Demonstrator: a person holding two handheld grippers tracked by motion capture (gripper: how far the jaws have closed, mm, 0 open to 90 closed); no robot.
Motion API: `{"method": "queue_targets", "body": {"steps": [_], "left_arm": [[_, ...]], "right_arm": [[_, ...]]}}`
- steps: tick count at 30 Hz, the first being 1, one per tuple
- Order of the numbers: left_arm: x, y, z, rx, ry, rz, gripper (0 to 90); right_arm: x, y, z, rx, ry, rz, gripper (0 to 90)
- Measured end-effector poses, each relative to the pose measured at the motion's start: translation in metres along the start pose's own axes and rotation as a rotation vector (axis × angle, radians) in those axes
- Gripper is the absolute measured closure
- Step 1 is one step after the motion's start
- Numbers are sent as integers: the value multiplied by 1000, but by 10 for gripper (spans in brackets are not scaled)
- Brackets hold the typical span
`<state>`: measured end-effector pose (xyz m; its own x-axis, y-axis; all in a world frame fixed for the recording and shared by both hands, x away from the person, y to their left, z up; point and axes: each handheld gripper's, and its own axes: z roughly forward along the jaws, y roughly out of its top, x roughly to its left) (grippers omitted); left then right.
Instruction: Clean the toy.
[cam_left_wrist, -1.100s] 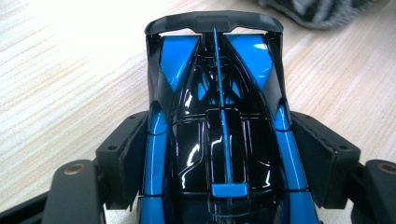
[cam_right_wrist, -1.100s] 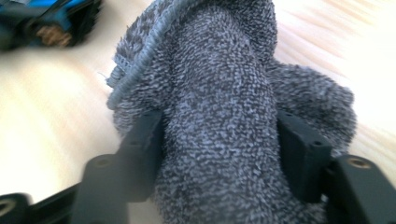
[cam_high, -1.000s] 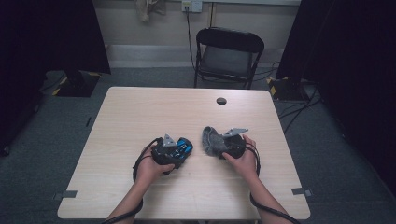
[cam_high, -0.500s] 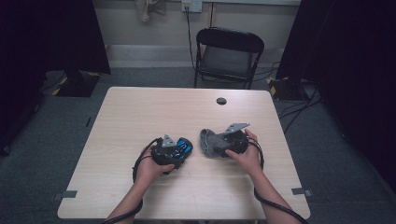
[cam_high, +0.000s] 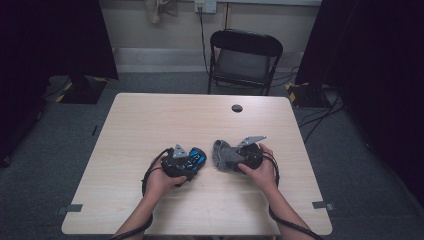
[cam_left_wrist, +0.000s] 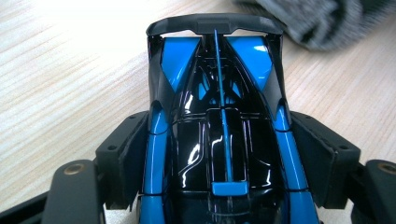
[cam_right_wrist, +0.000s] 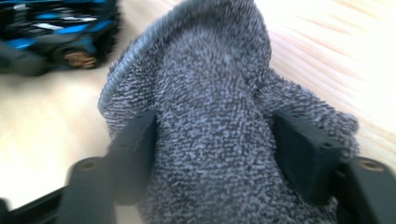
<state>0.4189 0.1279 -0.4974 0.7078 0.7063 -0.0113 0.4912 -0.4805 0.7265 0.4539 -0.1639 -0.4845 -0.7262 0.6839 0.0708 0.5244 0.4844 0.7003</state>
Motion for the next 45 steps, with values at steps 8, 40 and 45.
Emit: {"method": "queue_targets", "body": {"steps": [8, 40, 45], "left_arm": [[0, 0, 0, 1, -2, 1, 256], [0, 4, 6, 21, -13, 8, 151], [-2, 10, 12, 22, 2, -5, 143]], "right_arm": [[1, 2, -20, -72, 44, -146, 228], [10, -9, 1, 3, -85, -33, 625], [10, -12, 1, -15, -82, -33, 626]]}}
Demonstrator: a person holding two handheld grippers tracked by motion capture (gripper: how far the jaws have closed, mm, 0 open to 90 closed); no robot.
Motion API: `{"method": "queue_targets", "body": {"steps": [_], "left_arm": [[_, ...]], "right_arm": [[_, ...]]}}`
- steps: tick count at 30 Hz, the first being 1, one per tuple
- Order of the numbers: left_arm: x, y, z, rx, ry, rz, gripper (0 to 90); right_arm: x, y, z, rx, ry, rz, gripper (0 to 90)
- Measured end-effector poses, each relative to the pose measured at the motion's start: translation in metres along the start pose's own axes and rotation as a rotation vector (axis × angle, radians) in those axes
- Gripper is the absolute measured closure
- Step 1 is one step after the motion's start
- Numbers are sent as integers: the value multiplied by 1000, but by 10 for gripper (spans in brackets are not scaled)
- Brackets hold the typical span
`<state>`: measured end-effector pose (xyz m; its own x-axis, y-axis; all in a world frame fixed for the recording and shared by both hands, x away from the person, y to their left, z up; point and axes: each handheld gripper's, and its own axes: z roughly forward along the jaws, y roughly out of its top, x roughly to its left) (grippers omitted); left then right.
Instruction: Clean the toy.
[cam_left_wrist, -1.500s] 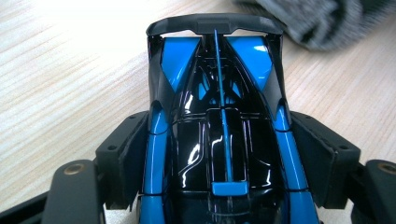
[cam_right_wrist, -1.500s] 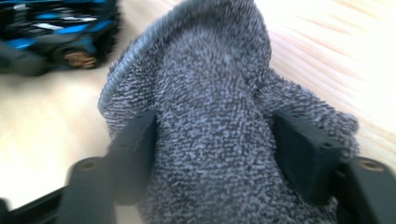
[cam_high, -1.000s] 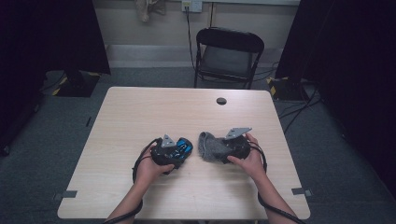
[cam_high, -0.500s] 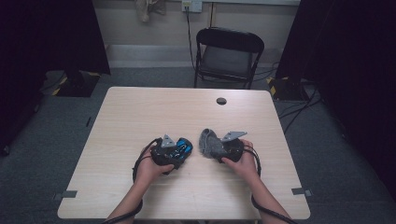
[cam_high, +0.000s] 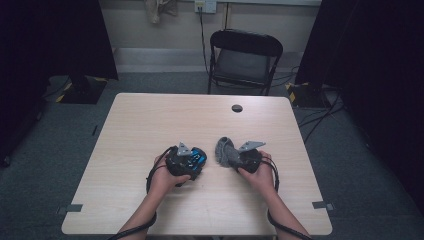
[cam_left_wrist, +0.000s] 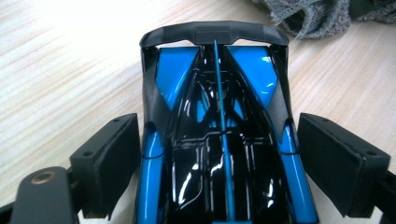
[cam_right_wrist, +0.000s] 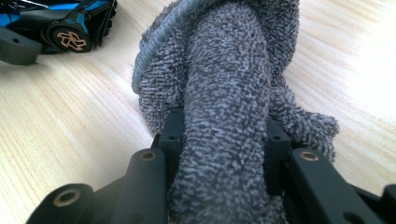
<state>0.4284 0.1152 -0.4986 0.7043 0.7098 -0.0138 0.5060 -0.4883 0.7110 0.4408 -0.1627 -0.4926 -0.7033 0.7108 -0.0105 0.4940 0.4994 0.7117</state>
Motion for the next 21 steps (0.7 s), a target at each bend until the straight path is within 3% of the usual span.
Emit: {"method": "queue_targets", "body": {"steps": [3, 5, 9, 20, 21], "left_arm": [[-1, 3, -1, 12, 6, -7, 162], [-1, 3, -3, 25, 19, -15, 251], [-1, 3, -5, 34, 24, -13, 253], [-2, 5, -15, 10, -12, -18, 254], [-2, 4, -14, 8, -8, -1, 259]], "right_arm": [[0, 1, 0, 6, -2, -1, 627], [0, 1, 0, 3, -1, 0, 627], [0, -1, 0, -7, -2, 3, 627], [0, -1, 0, -10, -4, 6, 629], [1, -2, 0, -12, -5, 6, 629]]}}
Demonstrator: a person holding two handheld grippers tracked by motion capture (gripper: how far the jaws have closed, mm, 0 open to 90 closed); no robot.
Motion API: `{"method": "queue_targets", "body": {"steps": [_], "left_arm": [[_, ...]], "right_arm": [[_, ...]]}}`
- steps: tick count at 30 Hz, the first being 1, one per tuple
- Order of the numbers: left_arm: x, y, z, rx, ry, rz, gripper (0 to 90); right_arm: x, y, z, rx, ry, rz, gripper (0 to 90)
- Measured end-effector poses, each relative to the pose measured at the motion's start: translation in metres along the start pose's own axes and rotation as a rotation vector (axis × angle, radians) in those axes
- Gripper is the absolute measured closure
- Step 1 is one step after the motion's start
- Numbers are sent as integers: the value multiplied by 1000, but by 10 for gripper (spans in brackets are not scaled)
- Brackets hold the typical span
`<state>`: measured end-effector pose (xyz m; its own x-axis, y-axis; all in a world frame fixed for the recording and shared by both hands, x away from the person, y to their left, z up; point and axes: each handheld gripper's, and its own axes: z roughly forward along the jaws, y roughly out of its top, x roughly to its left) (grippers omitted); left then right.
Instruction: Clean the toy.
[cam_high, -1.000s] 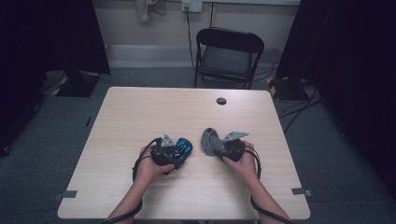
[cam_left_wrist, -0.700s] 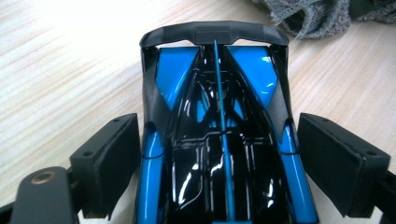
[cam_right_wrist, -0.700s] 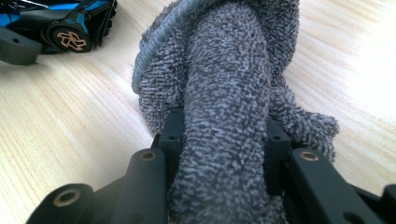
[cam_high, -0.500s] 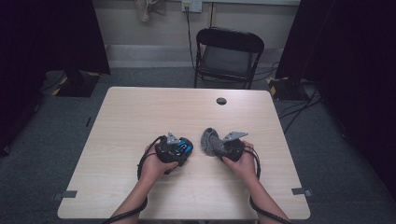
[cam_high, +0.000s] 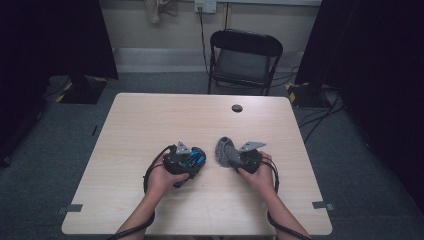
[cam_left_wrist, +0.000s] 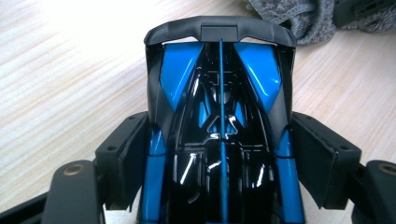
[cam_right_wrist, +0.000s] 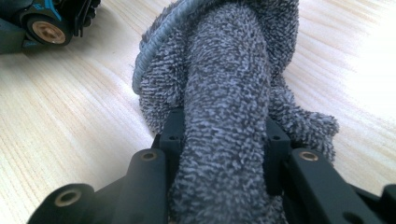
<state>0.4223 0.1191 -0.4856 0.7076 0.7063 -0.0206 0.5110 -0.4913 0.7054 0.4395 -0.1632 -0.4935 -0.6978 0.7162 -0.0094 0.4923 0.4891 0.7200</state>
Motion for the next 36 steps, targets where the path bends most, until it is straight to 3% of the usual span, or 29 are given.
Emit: {"method": "queue_targets", "body": {"steps": [8, 13, 15, 20, 23, 27, 36], "left_arm": [[1, -1, 3, 1, -16, -24, 268], [0, -1, 2, 5, -3, -7, 261], [0, -3, 2, 24, 11, -17, 191], [0, -7, 4, 43, 17, -12, 158], [-3, -6, 2, 48, 11, 6, 257], [-4, -2, 3, 69, 17, -6, 260], [-7, 0, -4, 29, -19, -7, 260]], "right_arm": [[0, -1, 0, -5, 0, 3, 629], [0, -1, 0, -9, 0, 0, 628], [0, -2, 0, -13, 1, 1, 628], [0, -1, 0, -10, 0, -1, 628], [0, -1, 0, -9, 2, -1, 628], [0, -1, 0, -10, 0, 1, 628], [0, -2, 0, -16, -3, 7, 637]]}}
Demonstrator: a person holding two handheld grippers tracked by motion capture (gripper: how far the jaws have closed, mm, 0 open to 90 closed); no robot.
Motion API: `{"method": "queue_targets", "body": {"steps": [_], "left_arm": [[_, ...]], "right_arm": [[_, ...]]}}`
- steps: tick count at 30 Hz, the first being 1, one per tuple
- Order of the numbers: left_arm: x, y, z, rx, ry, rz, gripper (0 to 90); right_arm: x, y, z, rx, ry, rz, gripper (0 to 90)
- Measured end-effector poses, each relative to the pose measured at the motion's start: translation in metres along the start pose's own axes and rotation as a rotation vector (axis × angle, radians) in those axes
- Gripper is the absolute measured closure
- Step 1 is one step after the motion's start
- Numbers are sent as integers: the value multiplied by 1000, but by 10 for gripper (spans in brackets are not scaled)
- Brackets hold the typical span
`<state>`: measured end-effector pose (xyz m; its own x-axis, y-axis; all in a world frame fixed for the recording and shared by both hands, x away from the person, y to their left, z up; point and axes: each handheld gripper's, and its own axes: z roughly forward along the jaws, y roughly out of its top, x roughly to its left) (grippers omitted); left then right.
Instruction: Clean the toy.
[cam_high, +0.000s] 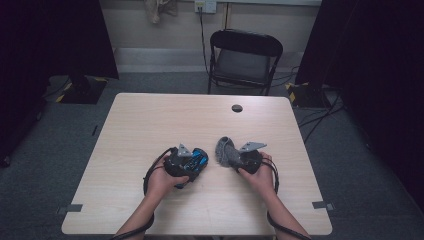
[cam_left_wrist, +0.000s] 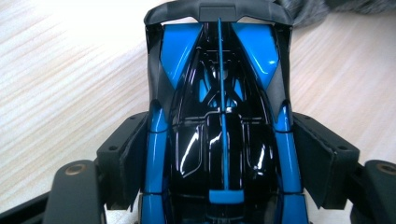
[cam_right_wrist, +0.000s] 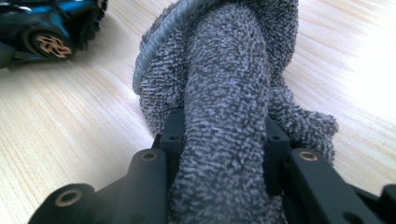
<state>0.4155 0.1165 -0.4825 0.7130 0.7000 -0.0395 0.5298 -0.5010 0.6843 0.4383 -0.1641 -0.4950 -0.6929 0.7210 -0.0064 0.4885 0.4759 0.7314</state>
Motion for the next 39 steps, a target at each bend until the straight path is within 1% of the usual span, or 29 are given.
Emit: {"method": "queue_targets", "body": {"steps": [2, 3, 5, 6, 7, 8, 9, 10, 12, 15, 16, 17, 18, 19, 20, 21, 23, 24, 26, 27, 29, 30, 31, 32, 33, 34, 36, 38, 39], "left_arm": [[-1, 3, -3, -5, -15, -3, 261], [0, 4, -4, -19, -18, 4, 261], [-1, 7, -6, -9, -22, 19, 273], [-2, 8, -6, -14, -25, 21, 273], [-2, 9, -7, -13, -23, 34, 273], [-2, 9, -8, -26, -32, 31, 274], [-2, 10, -9, -23, -35, 23, 274], [-3, 11, -10, -30, -27, 22, 274], [-2, 13, -14, -36, -25, 42, 275], [-2, 16, -18, -56, -34, 46, 277], [-2, 17, -21, -64, -39, 54, 279], [-2, 18, -22, -64, -39, 50, 279], [-2, 19, -24, -82, -35, 55, 280], [-2, 20, -26, -80, -43, 53, 280], [-1, 21, -27, -88, -35, 51, 281], [-1, 21, -27, -89, -44, 48, 281], [-1, 21, -26, -77, -34, 60, 281], [-2, 20, -22, -52, -35, 70, 281], [-3, 18, -14, -34, -47, 52, 281], [-3, 17, -10, -21, -44, 55, 281], [-3, 14, -5, -11, -54, 41, 281], [-3, 12, 0, 5, -57, 30, 281], [-4, 9, 2, 10, -58, 32, 281], [-4, 8, 4, 5, -60, 37, 281], [-4, 8, 3, 4, -63, 25, 280], [-4, 8, 3, 8, -62, 29, 280], [-5, 9, 3, 15, -60, 50, 280], [-5, 9, 1, 31, -55, 56, 279], [-6, 8, 2, 24, -49, 62, 279]], "right_arm": [[1, 0, 0, -2, -13, 1, 675], [1, 0, 0, 0, -16, 5, 684], [2, 2, -1, 11, -25, 6, 704], [3, 2, -1, 13, -29, 4, 708], [3, 3, 0, 16, -36, 3, 712], [3, 3, 0, 13, -38, 16, 714], [3, 3, 0, 13, -38, 16, 714], [3, 2, -1, 12, -36, 19, 714], [2, 3, -2, 10, -30, 40, 718], [1, 5, -4, 12, -27, 39, 723], [1, 7, -7, 9, -18, 44, 725], [1, 7, -7, 9, -18, 44, 725], [0, 7, -7, 5, -12, 44, 726], [0, 9, -9, 5, -11, 46, 726], [0, 10, -10, 6, -10, 46, 726], [-1, 10, -11, 5, -5, 51, 726], [-1, 11, -12, 2, -5, 54, 725], [-1, 10, -11, 8, -3, 54, 725], [-1, 9, -10, 21, -3, 57, 725], [-2, 7, -8, 27, 2, 63, 725], [-2, 4, -6, 20, 5, 80, 724], [-2, 4, -6, 19, 8, 82, 724], [-2, 3, -6, 19, 5, 75, 723], [-1, 3, -6, 20, 1, 71, 722], [-1, 3, -5, 23, 2, 71, 721], [-1, 3, -5, 25, 2, 70, 720], [-1, 3, -5, 28, 6, 69, 720], [-1, 3, -4, 34, 3, 62, 717], [0, 3, -4, 36, 1, 56, 716]]}}
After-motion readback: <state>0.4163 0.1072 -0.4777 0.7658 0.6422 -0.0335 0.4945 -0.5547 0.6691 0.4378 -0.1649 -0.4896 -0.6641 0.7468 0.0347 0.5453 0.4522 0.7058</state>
